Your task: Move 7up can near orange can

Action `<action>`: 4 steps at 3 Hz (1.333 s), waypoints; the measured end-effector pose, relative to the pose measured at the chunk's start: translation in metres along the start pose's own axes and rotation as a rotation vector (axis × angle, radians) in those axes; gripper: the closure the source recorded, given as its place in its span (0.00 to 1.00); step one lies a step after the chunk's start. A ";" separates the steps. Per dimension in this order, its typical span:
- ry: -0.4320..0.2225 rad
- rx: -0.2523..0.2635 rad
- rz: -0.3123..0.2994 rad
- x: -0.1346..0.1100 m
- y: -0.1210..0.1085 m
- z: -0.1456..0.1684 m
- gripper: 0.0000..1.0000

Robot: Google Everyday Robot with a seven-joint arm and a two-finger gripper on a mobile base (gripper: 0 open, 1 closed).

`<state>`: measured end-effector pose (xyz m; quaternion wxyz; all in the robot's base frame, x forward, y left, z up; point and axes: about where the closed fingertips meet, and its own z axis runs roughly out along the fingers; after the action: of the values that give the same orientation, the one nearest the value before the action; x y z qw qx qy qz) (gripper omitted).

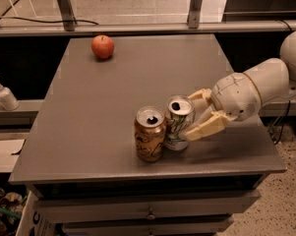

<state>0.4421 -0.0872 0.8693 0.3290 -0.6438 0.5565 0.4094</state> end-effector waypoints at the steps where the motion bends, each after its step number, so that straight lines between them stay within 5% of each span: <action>1: -0.007 -0.020 0.001 0.000 0.006 0.005 0.82; 4: -0.036 -0.074 -0.040 -0.005 0.007 -0.005 0.12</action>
Offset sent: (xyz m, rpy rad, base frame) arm -0.0134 -0.0040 0.0026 0.0263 0.0168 0.0452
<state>0.4354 -0.0904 0.8761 0.3229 -0.6590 0.5220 0.4347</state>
